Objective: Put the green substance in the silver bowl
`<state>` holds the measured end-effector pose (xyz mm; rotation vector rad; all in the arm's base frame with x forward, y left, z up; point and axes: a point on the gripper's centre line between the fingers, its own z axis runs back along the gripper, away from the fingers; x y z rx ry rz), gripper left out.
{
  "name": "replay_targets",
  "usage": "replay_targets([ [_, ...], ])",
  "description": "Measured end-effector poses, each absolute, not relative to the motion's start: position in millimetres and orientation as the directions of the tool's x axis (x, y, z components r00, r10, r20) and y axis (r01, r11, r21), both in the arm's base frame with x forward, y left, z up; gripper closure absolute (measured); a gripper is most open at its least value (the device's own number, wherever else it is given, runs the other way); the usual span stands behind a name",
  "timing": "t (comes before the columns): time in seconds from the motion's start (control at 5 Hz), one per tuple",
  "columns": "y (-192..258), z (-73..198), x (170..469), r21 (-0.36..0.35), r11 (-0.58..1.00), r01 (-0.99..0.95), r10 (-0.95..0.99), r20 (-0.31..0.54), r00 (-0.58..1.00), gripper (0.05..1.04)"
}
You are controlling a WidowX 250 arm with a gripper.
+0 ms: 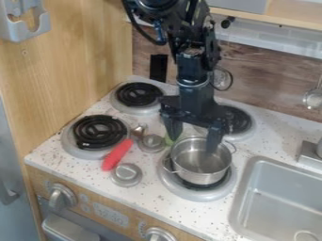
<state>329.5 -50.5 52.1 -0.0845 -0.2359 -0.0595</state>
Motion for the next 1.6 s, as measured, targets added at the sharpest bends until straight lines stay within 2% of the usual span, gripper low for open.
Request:
replay_targets([
  [0.2,-50.9,43.5,326.2,-0.078,0.995,0.066,-0.049,0.209,0.977,0.085],
  [0.4,-43.3,36.7,344.8,-0.092,0.995,0.043,-0.025,0.192,0.981,0.085],
  [0.8,-14.3,41.0,401.6,-0.081,0.996,-0.025,0.043,0.237,0.971,0.085],
  [1.0,5.2,41.9,419.5,-0.069,0.995,-0.074,0.089,0.256,0.963,0.085],
  [1.4,18.0,21.2,441.9,-0.039,0.993,-0.109,0.115,0.24,0.964,0.085],
  [1.6,19.6,3.0,450.2,-0.033,0.994,-0.107,0.112,0.206,0.972,0.085],
])
